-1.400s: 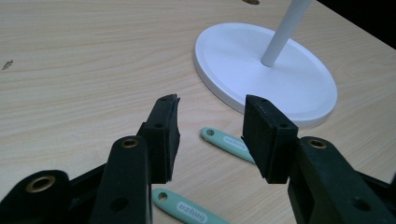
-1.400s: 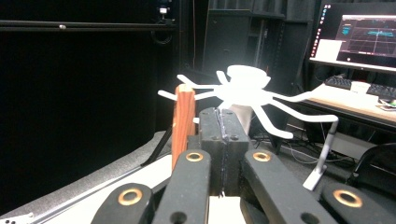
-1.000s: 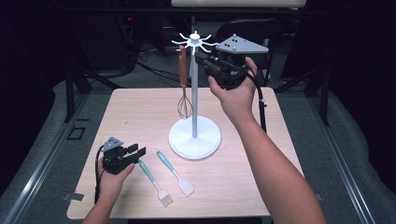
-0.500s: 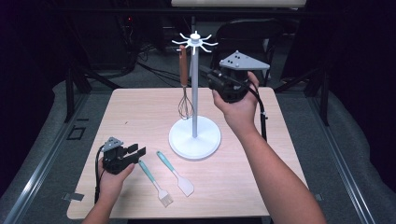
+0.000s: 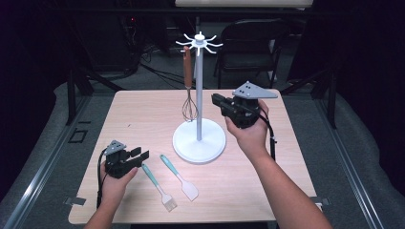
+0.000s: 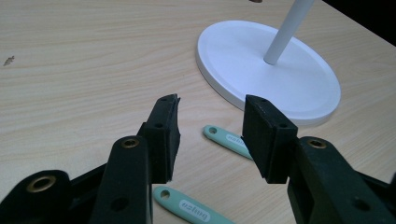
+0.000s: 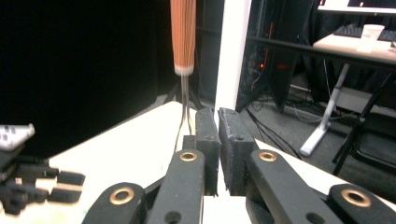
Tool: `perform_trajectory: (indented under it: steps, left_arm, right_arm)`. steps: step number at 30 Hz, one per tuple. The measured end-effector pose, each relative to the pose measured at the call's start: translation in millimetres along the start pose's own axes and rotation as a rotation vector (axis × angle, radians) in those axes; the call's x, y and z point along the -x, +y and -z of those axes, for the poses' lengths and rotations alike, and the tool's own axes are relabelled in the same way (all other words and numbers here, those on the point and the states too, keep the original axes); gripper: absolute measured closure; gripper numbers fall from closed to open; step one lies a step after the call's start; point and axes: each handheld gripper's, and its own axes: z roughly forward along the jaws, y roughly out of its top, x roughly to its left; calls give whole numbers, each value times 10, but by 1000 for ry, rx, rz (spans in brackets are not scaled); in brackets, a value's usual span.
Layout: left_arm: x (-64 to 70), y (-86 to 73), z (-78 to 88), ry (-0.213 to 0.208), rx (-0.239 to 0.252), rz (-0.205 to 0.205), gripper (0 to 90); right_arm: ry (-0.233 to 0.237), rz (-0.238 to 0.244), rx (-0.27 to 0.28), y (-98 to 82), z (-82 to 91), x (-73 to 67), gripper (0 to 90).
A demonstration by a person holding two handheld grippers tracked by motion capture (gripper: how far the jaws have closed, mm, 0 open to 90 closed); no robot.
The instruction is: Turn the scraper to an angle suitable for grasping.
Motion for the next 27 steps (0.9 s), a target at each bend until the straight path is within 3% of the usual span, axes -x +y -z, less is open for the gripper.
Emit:
perform_trajectory:
  steps: [4,9,19,27]
  left_arm:
    - [-4,-1,0,0,-2,0,558]
    - [-8,-1,8,5,5,4,558]
    - [-12,-3,11,7,3,6,558]
    - [-14,-5,11,8,4,7,558]
  right_arm:
    - [6,4,-34,-188,8,-26,856]
    - [38,-19,-90,-542,-19,-124,820]
    - [53,-55,-198,-1049,-103,-215,757]
    - [46,-83,-291,-1299,-195,-249,708]
